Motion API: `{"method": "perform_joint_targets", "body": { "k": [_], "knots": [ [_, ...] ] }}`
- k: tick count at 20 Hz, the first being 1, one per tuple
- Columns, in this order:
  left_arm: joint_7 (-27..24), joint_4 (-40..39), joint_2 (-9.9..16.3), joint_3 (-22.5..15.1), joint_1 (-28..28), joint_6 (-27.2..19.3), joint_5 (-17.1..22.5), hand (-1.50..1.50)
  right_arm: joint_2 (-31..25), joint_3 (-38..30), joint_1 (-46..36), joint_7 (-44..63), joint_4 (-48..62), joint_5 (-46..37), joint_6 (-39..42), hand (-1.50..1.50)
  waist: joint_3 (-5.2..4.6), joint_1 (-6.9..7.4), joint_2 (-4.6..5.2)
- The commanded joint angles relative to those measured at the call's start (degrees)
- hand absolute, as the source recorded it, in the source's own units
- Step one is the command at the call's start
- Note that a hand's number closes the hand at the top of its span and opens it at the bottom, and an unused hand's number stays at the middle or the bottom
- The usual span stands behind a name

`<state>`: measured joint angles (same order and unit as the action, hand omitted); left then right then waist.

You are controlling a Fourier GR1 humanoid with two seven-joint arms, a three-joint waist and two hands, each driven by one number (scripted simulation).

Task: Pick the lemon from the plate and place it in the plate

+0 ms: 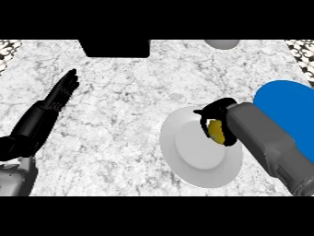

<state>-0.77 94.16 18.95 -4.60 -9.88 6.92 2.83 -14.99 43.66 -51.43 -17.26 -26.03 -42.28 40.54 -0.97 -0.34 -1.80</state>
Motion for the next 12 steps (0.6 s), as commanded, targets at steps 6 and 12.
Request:
{"method": "perform_joint_targets", "body": {
  "k": [6, 12],
  "knots": [
    [0.4, -1.2, 1.2, 4.4, 5.8, -2.8, 0.2, 0.00, -8.0, 0.0, 15.7, -2.9, -17.1, -3.9, -32.7, 1.50, 1.13, -10.36, -3.14],
    [0.2, -0.5, 2.6, 6.2, 8.0, -3.1, 0.0, 0.00, -15.3, -4.0, 25.6, -7.8, -29.4, -2.1, -47.6, 1.50, 0.96, -13.57, -3.11]
  ]
}}
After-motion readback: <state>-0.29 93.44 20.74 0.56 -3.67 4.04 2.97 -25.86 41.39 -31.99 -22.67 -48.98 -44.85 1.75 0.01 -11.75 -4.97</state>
